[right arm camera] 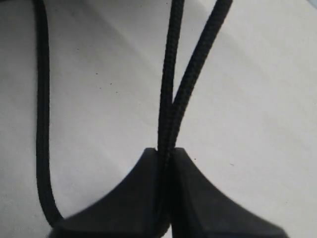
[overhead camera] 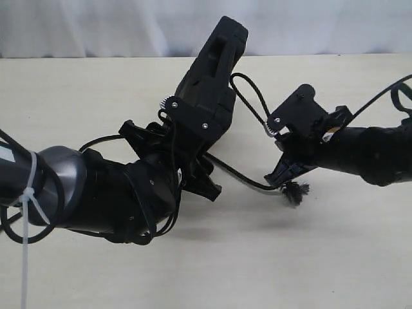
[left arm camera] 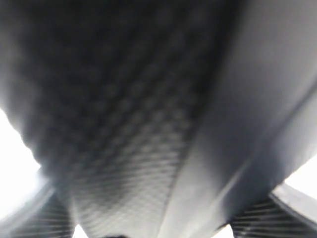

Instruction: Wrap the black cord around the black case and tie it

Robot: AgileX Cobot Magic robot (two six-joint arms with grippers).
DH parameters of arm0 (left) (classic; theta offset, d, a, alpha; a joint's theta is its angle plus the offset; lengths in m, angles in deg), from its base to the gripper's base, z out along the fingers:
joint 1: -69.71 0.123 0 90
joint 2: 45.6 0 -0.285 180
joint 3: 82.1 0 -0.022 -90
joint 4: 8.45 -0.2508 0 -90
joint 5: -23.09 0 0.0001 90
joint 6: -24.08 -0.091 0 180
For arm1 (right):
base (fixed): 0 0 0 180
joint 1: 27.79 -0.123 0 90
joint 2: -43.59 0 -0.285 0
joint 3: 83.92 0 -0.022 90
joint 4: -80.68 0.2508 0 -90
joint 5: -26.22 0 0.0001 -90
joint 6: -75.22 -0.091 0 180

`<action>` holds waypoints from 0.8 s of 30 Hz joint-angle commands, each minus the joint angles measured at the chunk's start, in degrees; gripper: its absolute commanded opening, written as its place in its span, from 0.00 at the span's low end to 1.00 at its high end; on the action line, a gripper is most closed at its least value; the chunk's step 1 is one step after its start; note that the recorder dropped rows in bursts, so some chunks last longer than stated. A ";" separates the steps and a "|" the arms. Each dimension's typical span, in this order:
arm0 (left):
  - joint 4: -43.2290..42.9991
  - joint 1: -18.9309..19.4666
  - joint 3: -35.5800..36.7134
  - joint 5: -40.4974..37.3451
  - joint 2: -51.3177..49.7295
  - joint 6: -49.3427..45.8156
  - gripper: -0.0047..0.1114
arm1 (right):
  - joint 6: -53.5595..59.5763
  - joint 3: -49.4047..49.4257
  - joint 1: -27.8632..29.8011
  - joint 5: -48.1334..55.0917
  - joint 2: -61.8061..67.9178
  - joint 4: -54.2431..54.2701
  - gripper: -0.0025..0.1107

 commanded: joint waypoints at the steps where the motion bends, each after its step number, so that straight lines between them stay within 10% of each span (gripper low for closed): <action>1: 0.92 0.03 0.25 1.14 0.15 1.24 0.04 | -2.23 6.16 -0.06 -8.68 -4.63 -2.00 0.06; 5: 0.92 0.03 0.25 1.44 0.15 1.24 0.04 | -20.28 6.03 -0.06 -13.25 -4.29 -32.15 0.06; 22: 0.92 0.03 0.25 8.11 0.15 -8.03 0.05 | -21.14 -6.78 -0.06 -16.20 3.05 -28.87 0.06; 24: 0.92 0.03 0.25 8.97 0.15 -11.04 0.19 | -21.14 -6.78 -0.06 -16.20 3.05 -28.87 0.06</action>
